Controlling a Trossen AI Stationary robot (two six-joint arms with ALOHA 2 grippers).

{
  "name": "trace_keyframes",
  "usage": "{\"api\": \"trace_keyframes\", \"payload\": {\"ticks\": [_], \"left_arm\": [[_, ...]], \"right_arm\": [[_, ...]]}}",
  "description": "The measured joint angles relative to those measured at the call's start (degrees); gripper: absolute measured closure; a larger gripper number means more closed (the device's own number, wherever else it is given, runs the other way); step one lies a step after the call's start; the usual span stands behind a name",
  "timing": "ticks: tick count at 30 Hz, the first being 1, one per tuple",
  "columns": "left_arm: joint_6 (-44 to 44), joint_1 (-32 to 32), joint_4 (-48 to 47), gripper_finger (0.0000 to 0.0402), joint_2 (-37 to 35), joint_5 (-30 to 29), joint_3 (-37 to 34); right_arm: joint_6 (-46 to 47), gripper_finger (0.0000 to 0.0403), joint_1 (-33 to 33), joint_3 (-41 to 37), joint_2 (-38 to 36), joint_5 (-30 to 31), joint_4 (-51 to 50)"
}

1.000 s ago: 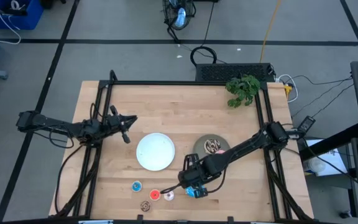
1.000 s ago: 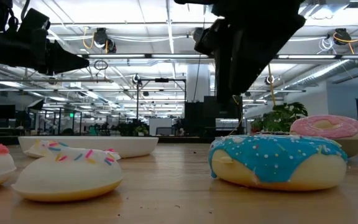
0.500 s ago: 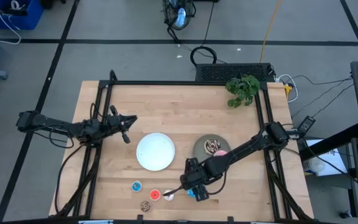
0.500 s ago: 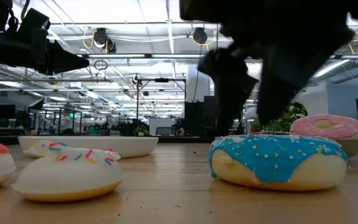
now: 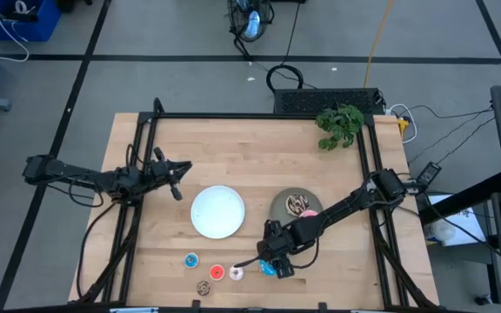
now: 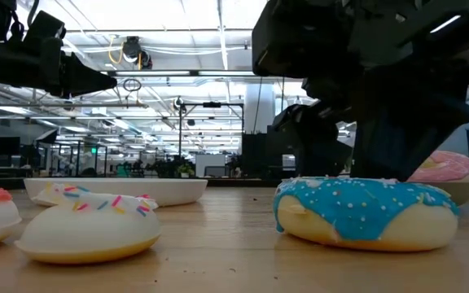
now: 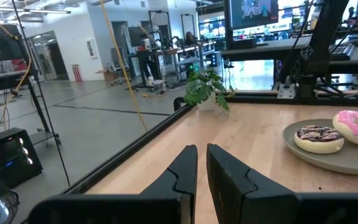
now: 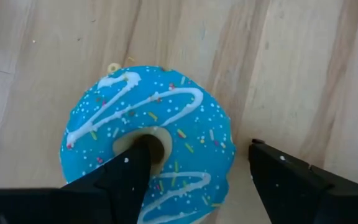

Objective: Pick & Place donuts
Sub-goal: Put the large blue donut on the gray plate

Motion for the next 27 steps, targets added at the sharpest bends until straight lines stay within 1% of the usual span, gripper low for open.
{"api": "trace_keyframes", "payload": {"ticks": [6,9,11,13,16,20,22,24,27], "left_arm": [[0.2,0.0,0.0,0.0360,0.0,0.0,0.0],[0.2,0.0,0.0,0.0360,0.0,0.0,0.0],[0.2,0.0,0.0,0.0360,0.0,0.0,0.0],[0.2,0.0,0.0,0.0360,0.0,0.0,0.0],[0.2,0.0,0.0,0.0360,0.0,0.0,0.0],[0.3,0.0,0.0,0.0360,0.0,0.0,0.0],[0.3,0.0,0.1,0.0360,0.0,0.0,0.0],[0.3,0.0,0.3,0.0360,0.0,0.0,0.0],[0.3,0.0,0.3,0.0360,0.0,0.0,0.0]], "right_arm": [[-0.5,0.0148,0.0,-0.2,0.0,-0.1,-0.1],[-1.2,0.0162,0.0,-0.3,0.1,-0.9,-0.1],[-1.4,0.0185,-0.1,-0.3,0.2,-1.3,-0.1],[-1.7,0.0217,-0.1,-0.3,-0.2,-2.3,-0.1],[-1.7,0.0274,-0.3,0.0,-0.8,-3.0,-0.4],[-1.8,0.0354,-0.5,1.4,-3.1,-6.0,-3.2],[-1.8,0.0385,-0.6,2.9,-5.0,-6.0,-4.3],[-1.8,0.0390,-0.7,4.4,-7.2,-5.6,-6.1],[-1.8,0.0380,-0.6,6.8,-9.8,-4.9,-9.4]]}}
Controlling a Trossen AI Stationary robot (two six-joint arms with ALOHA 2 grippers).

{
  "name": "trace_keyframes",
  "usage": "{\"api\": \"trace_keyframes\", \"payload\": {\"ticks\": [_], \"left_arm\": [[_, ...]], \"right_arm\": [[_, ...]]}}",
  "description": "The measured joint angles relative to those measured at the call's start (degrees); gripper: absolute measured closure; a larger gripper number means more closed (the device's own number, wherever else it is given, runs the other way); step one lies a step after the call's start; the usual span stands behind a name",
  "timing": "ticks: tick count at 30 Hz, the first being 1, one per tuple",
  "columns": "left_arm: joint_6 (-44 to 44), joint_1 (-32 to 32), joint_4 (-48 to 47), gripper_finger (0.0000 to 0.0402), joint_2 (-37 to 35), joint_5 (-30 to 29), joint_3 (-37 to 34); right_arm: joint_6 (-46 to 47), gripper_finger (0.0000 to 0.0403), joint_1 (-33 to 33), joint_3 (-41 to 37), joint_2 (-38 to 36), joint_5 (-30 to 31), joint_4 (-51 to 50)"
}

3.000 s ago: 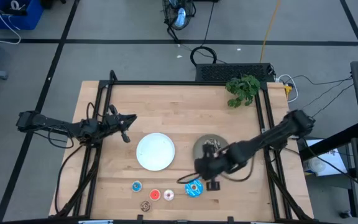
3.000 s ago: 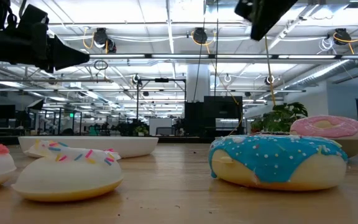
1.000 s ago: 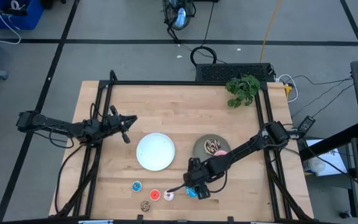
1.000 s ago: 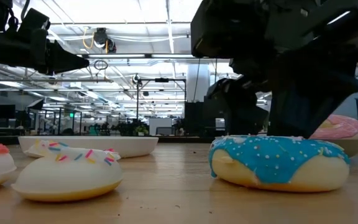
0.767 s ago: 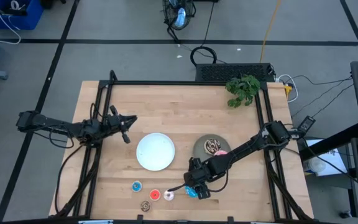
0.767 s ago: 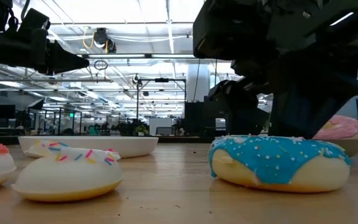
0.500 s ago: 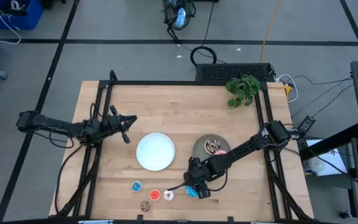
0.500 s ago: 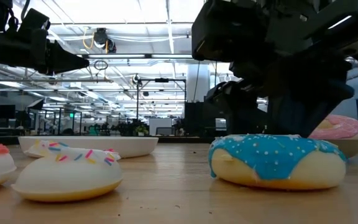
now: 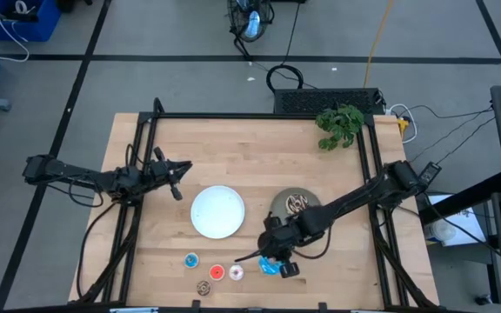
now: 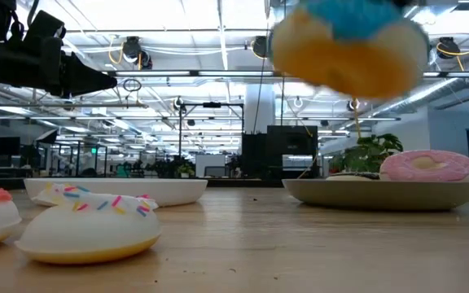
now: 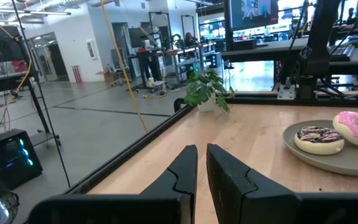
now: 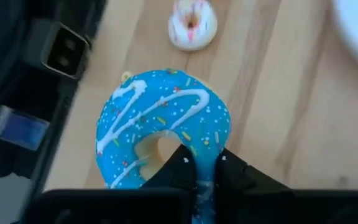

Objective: Pick & Place donuts
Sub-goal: Put the large blue donut on the gray plate

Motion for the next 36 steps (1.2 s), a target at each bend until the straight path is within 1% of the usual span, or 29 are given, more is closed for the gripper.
{"api": "trace_keyframes", "payload": {"ticks": [2,5,8,11,13,17,21,25,36], "left_arm": [[0.0,0.0,0.0,0.0360,0.0,0.0,0.0],[0.0,0.0,0.0,0.0360,0.0,0.0,0.0],[0.5,0.0,0.1,0.0360,0.0,0.0,0.0],[0.5,0.0,0.1,0.0360,0.0,0.0,0.0],[0.5,0.0,0.2,0.0360,0.0,0.0,0.0],[0.5,0.0,0.2,0.0360,0.0,0.0,0.0],[0.5,0.0,0.2,0.0360,0.0,0.0,0.0],[0.4,0.0,0.2,0.0360,0.0,0.0,0.0],[0.4,0.0,0.0,0.0360,0.0,0.0,0.0]], "right_arm": [[0.0,0.0379,0.1,1.7,-2.0,2.0,-3.8],[0.2,0.0390,-0.1,4.1,-5.0,2.7,-9.3],[0.4,0.0395,-0.9,4.8,-7.6,5.5,-13.6],[1.5,0.0392,-2.4,4.9,-9.7,7.6,-16.3],[2.4,0.0389,-3.4,4.9,-10.4,8.7,-18.5],[2.4,0.0389,-5.8,4.9,-10.5,8.8,-22.2],[0.7,0.0391,-8.5,4.9,-10.2,8.7,-24.0],[-1.6,0.0391,-10.3,4.9,-9.8,6.8,-21.6],[0.0,0.0391,-10.3,4.9,-9.7,6.7,-22.4]]}}
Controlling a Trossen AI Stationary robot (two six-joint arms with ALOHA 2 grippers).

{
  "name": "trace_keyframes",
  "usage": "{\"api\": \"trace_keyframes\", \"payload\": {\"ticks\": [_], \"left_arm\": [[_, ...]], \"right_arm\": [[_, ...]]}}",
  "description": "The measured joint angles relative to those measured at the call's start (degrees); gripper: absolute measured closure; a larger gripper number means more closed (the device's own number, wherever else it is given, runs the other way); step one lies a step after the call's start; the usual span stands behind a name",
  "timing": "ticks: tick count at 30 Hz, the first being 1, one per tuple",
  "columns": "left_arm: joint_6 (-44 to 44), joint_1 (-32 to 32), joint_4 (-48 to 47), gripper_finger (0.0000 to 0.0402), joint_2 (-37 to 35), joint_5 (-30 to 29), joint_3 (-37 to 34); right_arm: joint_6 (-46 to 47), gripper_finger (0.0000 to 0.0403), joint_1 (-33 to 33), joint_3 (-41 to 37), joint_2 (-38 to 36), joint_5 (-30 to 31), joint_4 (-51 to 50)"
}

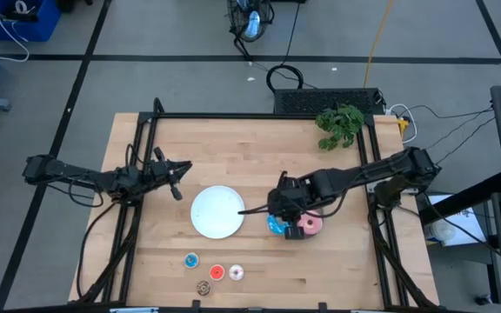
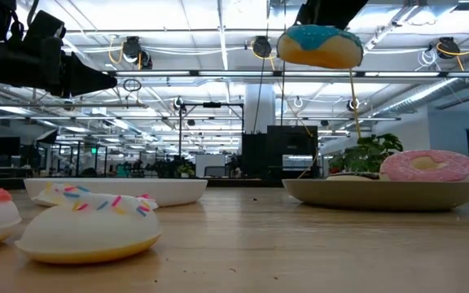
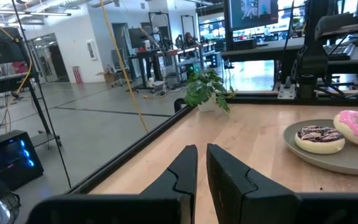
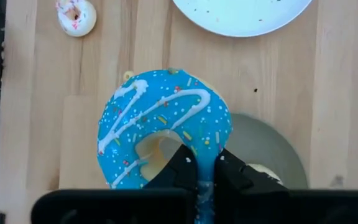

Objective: Pick & Place donuts
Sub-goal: Put the large blue donut on the gray plate

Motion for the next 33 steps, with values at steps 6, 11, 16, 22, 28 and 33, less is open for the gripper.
{"api": "trace_keyframes", "payload": {"ticks": [6,11,16,22,28,33], "left_arm": [[0.0,0.0,0.0,0.0360,0.0,0.0,0.0],[0.0,0.0,0.0,0.0360,0.0,0.0,0.0],[-0.2,0.0,0.0,0.0360,0.0,0.0,0.0],[-1.2,0.0,0.1,0.0360,0.0,0.0,0.0],[-0.6,0.0,0.1,0.0360,0.0,0.0,0.0],[-0.1,0.0,0.1,0.0360,0.0,0.0,0.0]], "right_arm": [[0.8,0.0391,1.1,0.0,0.0,0.0,-0.8],[1.5,0.0391,1.2,0.0,0.0,-0.7,-0.8],[0.9,0.0391,1.2,0.0,0.0,-1.4,-0.7],[-1.4,0.0392,-2.9,-1.6,1.6,0.5,2.2],[-1.7,0.0392,-6.5,-11.4,5.1,-1.0,10.5],[-1.9,0.0392,-8.1,-16.7,6.1,-4.9,13.6]]}}
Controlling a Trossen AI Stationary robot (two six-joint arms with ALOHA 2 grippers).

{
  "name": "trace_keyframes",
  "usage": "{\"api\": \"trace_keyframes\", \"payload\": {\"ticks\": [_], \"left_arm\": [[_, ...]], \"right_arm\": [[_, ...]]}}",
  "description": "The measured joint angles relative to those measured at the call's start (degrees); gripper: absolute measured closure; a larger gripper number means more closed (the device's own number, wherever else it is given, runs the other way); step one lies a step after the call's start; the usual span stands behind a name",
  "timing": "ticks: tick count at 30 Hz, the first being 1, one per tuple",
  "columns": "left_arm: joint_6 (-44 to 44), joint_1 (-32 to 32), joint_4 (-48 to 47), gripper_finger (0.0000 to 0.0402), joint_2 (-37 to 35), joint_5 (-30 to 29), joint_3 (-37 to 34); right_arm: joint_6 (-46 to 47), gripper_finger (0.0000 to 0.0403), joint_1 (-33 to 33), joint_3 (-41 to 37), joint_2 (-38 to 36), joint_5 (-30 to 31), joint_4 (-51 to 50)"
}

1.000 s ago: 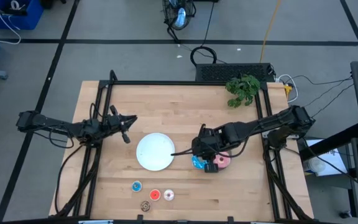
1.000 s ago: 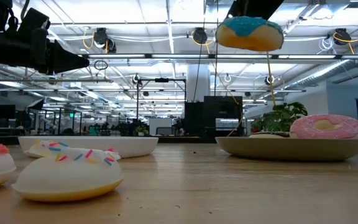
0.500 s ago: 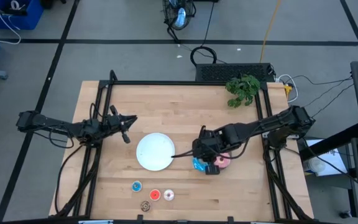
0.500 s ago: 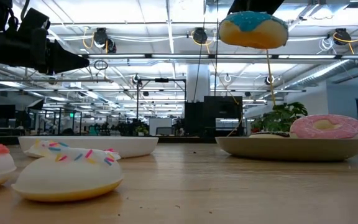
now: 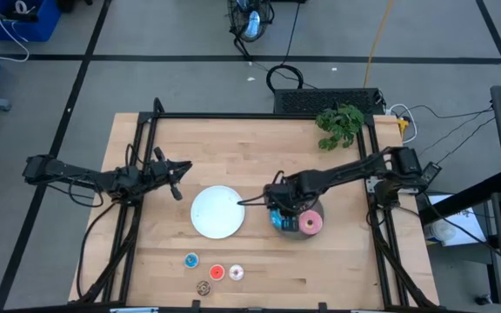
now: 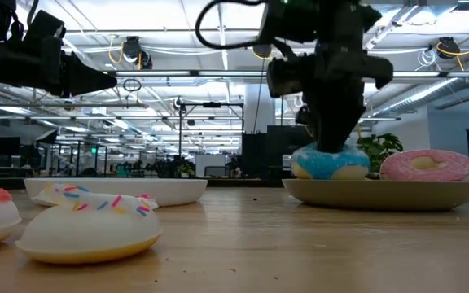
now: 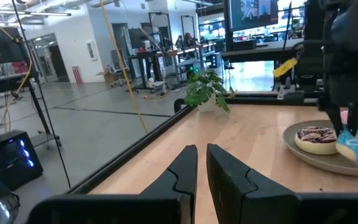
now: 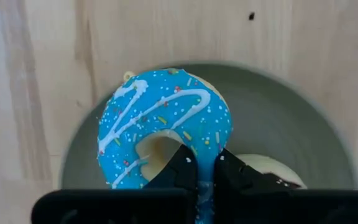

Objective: Pick & Place donuts
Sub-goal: Put the large blue donut on the gray plate

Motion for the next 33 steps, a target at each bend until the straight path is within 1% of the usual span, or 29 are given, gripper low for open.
{"api": "trace_keyframes", "payload": {"ticks": [2,4,11,14,17,23,26,30,33], "left_arm": [[0.0,0.0,0.0,0.0360,0.0,0.0,0.0],[0.0,0.0,0.1,0.0360,0.0,0.0,0.0],[-0.3,0.0,0.8,0.0360,0.0,0.0,0.0],[-0.3,0.0,1.0,0.0360,0.0,0.0,0.0],[-0.3,0.0,1.0,0.0360,0.0,0.0,0.0],[-0.4,0.0,1.0,0.0360,0.0,0.0,0.0],[-0.4,0.0,1.0,0.0360,0.0,0.0,0.0],[-0.4,0.0,0.9,0.0360,0.0,0.0,0.0],[-0.4,0.0,0.9,0.0360,0.0,0.0,0.0]], "right_arm": [[0.0,0.0392,-0.5,-1.6,0.0,-2.5,2.8],[0.4,0.0392,-0.6,-2.5,0.0,-3.8,3.9],[0.9,0.0391,-0.5,-5.5,-0.1,-4.0,4.5],[0.9,0.0379,-0.5,-5.8,-0.1,-4.0,4.6],[0.8,0.0351,-0.5,-5.7,-0.1,-3.9,4.4],[1.9,0.0273,-0.5,-4.0,-0.1,-3.9,2.6],[2.3,0.0242,-0.5,-2.6,-0.1,-3.6,1.0],[3.4,0.0215,-0.5,-1.1,-0.1,-1.1,-1.1],[3.4,0.0204,-0.6,0.0,-0.1,-0.8,-3.4]]}}
